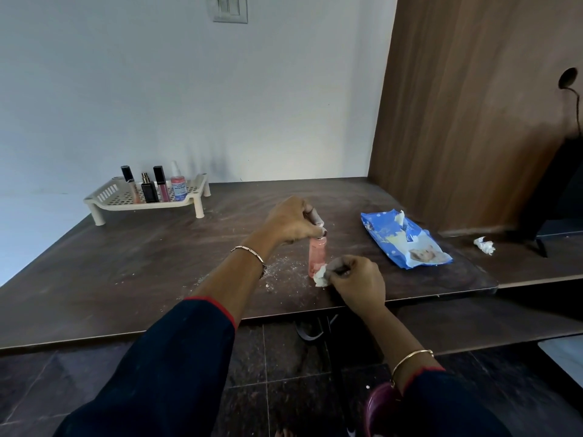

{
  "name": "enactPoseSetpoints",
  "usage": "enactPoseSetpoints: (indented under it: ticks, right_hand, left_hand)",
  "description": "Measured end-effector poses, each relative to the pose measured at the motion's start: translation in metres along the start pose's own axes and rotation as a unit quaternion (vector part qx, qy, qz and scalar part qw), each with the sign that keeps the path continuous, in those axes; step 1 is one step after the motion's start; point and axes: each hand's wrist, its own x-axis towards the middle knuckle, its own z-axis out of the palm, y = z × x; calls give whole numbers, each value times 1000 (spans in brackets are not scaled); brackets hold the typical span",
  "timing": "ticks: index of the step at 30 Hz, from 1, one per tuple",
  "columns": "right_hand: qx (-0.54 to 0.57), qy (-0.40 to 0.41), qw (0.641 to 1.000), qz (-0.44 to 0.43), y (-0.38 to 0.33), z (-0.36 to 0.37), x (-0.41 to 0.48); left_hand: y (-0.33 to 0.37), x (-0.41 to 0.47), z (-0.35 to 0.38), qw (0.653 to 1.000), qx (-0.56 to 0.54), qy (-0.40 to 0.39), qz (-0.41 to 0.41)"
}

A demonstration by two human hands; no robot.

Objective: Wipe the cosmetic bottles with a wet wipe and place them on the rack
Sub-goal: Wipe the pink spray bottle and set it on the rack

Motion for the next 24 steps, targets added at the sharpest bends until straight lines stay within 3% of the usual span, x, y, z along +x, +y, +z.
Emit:
enactPoseSetpoints:
  ticks: [3, 7, 11, 14, 19, 22, 24]
  right_hand:
    - [-15, 10, 1000, -22, -6, -1, 1]
    - [75, 90, 991, -68, -15, 1, 6]
    - [-12, 162, 957, -242, -16, 12, 6]
    - [-146, 103, 926, -333, -5, 19, -2]
    - [-313, -12, 889, -334, -3, 20, -6]
    - [-310, -70, 892, -321, -5, 10, -6]
    - [-244, -71, 923, -288, 5, -2, -3]
  left_hand:
    - [-3, 1, -1, 1000, -5, -14, 18]
    - [-10, -2, -3, 998, -44, -26, 45]
    - [-16, -7, -2, 995, -73, -17, 59]
    - [-19, -8, 4, 995, -75, 11, 66]
    - [-21, -9, 9, 994, -82, 31, 66]
    - [-20, -9, 7, 992, -113, 21, 56]
    - [-19, -10, 5, 990, -127, 7, 55]
